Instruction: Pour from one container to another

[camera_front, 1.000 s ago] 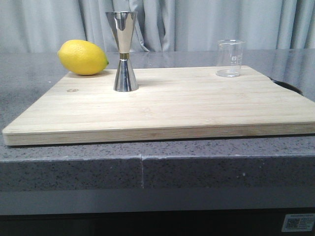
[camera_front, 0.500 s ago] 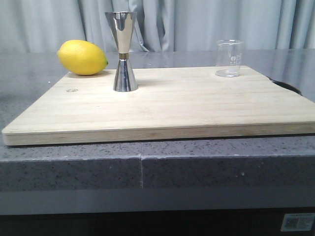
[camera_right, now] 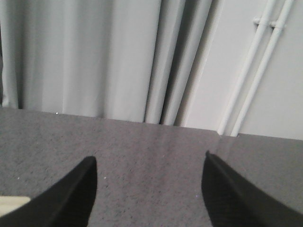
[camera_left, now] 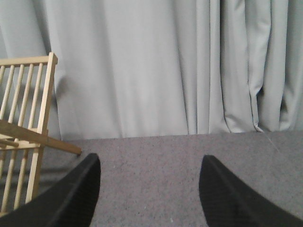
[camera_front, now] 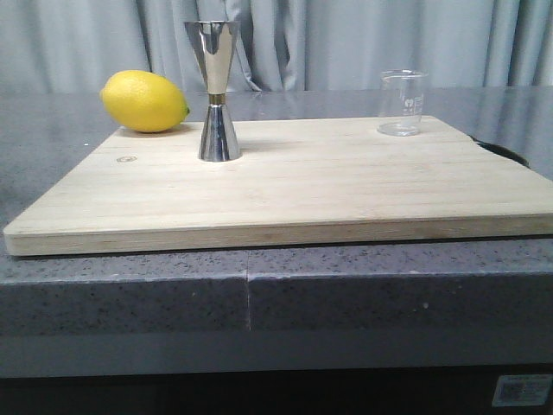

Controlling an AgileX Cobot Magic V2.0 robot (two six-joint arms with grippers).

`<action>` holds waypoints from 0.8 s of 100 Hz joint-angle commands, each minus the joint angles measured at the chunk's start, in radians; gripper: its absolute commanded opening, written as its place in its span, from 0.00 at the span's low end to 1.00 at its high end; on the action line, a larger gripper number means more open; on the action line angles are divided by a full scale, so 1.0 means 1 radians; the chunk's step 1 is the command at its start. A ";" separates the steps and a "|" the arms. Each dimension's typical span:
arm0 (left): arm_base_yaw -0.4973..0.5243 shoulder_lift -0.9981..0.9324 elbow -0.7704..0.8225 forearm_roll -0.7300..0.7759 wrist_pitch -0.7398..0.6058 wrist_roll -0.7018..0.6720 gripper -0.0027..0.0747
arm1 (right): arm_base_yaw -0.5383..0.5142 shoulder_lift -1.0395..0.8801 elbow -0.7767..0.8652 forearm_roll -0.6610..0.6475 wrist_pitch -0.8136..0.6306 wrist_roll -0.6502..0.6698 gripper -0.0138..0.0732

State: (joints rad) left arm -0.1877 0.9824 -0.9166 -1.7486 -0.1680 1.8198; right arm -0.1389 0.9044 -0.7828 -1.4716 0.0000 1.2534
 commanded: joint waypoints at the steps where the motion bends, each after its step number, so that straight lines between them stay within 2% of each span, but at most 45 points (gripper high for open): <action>1: -0.013 -0.036 0.022 -0.001 0.005 -0.004 0.58 | 0.002 -0.041 0.011 -0.012 -0.026 -0.002 0.65; 16: -0.013 -0.091 0.117 -0.008 0.003 -0.004 0.58 | 0.002 -0.108 0.078 -0.012 -0.048 -0.002 0.61; 49: -0.013 -0.316 0.323 -0.053 0.003 -0.004 0.58 | 0.002 -0.279 0.207 -0.012 -0.135 -0.002 0.61; 80: -0.013 -0.482 0.477 -0.048 -0.036 -0.004 0.58 | 0.002 -0.353 0.286 -0.012 -0.181 -0.002 0.61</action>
State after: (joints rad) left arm -0.1938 0.5324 -0.4369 -1.8060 -0.2160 1.8198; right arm -0.1389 0.5721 -0.4845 -1.4813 -0.1485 1.2534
